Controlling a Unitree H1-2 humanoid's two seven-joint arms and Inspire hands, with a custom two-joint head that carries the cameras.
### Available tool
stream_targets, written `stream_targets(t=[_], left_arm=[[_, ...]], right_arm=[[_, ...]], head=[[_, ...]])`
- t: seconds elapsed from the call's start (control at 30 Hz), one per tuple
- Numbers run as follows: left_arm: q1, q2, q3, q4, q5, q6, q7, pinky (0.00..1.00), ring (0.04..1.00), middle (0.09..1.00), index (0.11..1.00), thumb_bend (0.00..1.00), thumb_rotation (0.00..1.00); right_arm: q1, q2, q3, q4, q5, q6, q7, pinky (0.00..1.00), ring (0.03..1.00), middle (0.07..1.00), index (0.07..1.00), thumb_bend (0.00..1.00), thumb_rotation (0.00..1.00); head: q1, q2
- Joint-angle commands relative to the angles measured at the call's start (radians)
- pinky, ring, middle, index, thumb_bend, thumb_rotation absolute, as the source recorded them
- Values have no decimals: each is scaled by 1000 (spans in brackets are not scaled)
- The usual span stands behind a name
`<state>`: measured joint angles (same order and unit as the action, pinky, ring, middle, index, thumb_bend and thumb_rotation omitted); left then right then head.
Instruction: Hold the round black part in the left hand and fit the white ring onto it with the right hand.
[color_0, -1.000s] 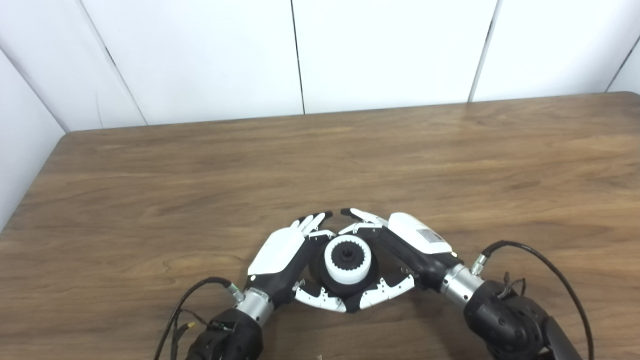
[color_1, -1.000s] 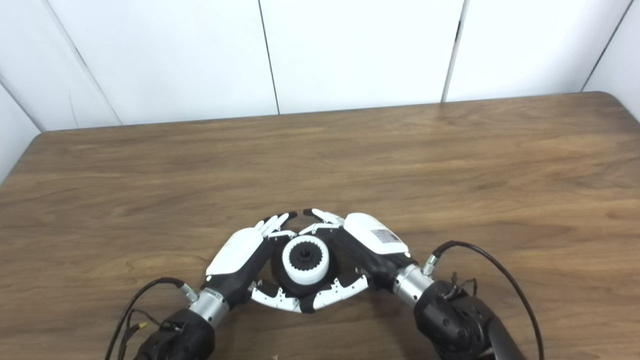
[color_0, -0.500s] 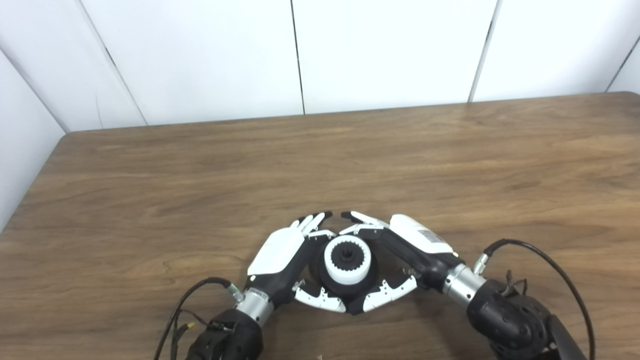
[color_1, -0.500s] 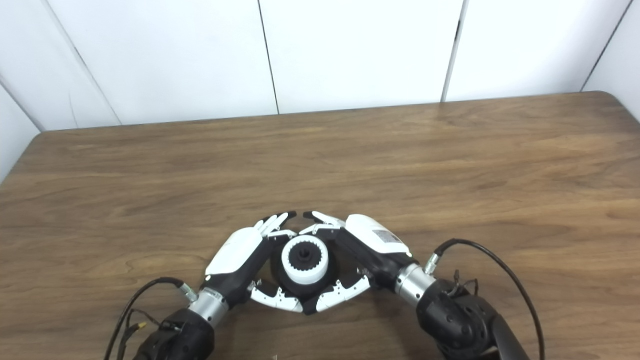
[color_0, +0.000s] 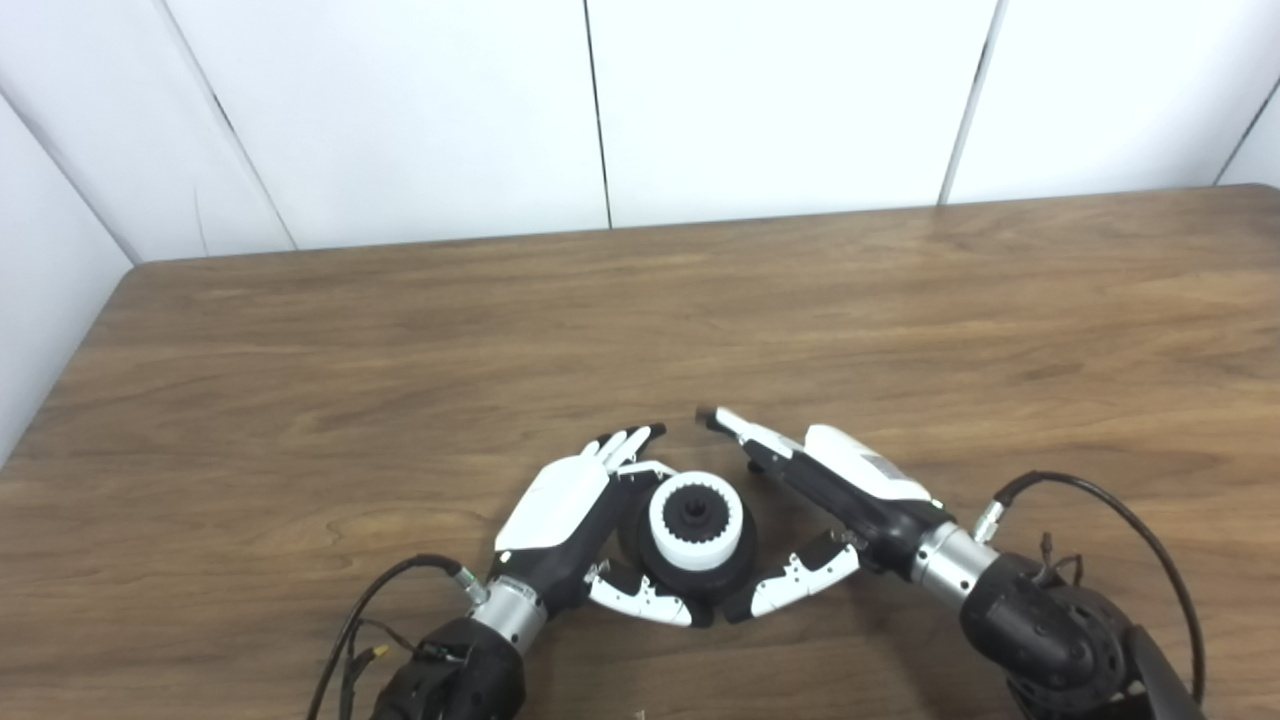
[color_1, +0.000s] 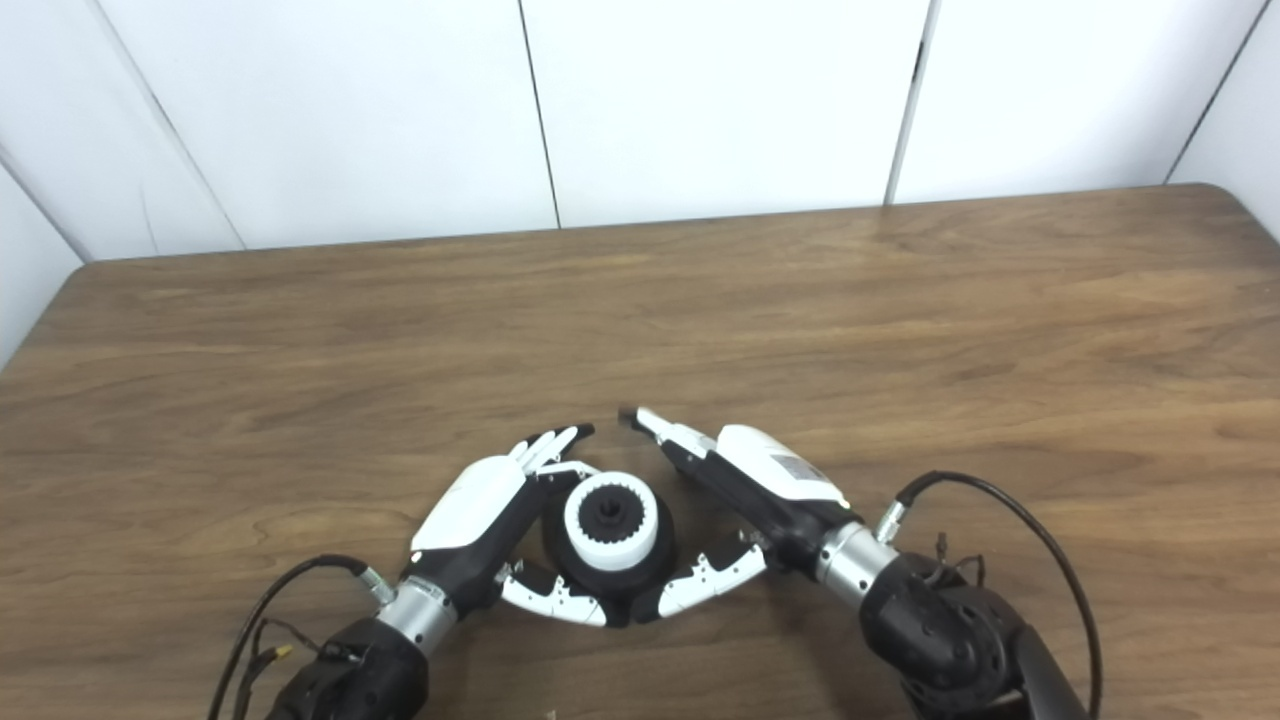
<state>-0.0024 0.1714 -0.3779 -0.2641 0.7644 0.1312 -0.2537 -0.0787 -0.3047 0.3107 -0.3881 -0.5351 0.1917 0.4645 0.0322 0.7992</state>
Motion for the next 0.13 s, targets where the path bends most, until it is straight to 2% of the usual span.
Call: stream_targets(t=[0.0,0.1], left_arm=[[-12,15,8,-25,-3,-14,5,1000,1000,990,670,1000,361],[-10,15,7,-29,-1,-11,2,1000,1000,992,670,1000,356]], right_arm=[[-3,-18,-23,-21,-9,8,-18,847,962,962,971,995,409],[5,-19,-29,-15,-14,-4,-33,841,956,958,967,995,418]], head=[[0,2],[-2,3]])
